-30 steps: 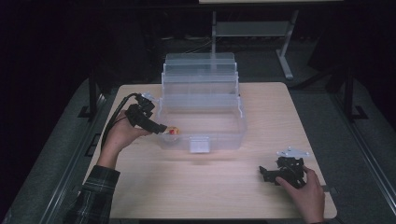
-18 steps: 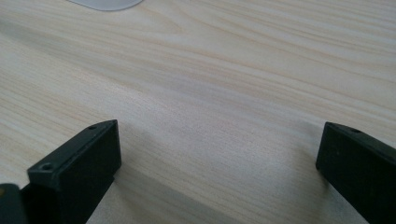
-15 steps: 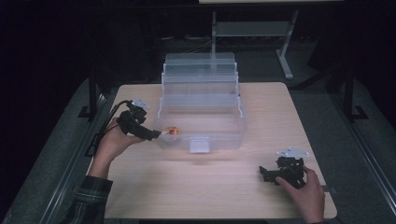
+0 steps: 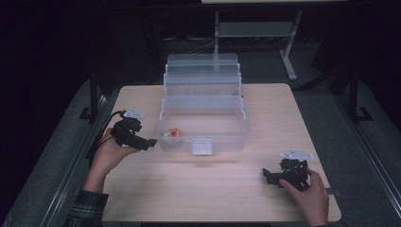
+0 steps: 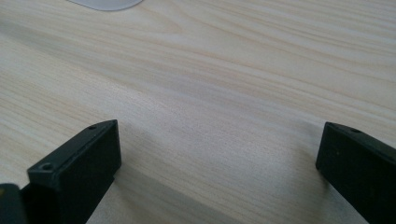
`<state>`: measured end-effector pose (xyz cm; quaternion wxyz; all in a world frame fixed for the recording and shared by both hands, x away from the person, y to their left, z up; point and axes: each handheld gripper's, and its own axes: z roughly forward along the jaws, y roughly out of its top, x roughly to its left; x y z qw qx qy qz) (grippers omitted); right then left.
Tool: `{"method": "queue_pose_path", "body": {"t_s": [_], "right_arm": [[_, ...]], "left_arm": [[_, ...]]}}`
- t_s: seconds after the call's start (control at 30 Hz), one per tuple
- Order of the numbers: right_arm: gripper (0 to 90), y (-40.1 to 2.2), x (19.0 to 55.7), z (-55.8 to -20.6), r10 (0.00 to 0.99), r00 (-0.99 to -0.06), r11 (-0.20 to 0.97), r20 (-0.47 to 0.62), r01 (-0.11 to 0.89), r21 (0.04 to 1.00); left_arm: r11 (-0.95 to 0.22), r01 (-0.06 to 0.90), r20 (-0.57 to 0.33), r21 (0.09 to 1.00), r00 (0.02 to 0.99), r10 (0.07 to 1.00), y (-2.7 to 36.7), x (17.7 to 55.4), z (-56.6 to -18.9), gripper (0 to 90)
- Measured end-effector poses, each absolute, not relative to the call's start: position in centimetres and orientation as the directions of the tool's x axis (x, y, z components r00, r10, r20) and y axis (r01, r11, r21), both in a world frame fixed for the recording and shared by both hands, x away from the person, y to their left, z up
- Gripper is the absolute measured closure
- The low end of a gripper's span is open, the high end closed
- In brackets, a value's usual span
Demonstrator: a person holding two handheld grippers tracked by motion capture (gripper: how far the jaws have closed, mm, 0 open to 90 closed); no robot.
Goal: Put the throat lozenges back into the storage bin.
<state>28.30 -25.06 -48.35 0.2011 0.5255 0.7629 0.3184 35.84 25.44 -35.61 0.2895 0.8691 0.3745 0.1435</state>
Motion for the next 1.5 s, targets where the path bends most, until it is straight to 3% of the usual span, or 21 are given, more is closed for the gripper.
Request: {"method": "queue_pose_path", "body": {"t_s": [0.87, 1.5], "right_arm": [[0.0, -25.1, 28.3, -48.4, 0.93, -0.366, 0.245, 0.027, 0.674, 0.697], [0.0, -25.1, 28.3, -48.4, 0.93, -0.366, 0.245, 0.027, 0.674, 0.697]], "left_arm": [[-0.479, 0.529, 0.043, 0.701, 0.639, 0.768, 28.6, 31.6, -39.3, 13.9], [-0.468, 0.543, 0.064, 0.697, 0.604, 0.795, 30.6, 28.3, -42.8, 13.8]]}}
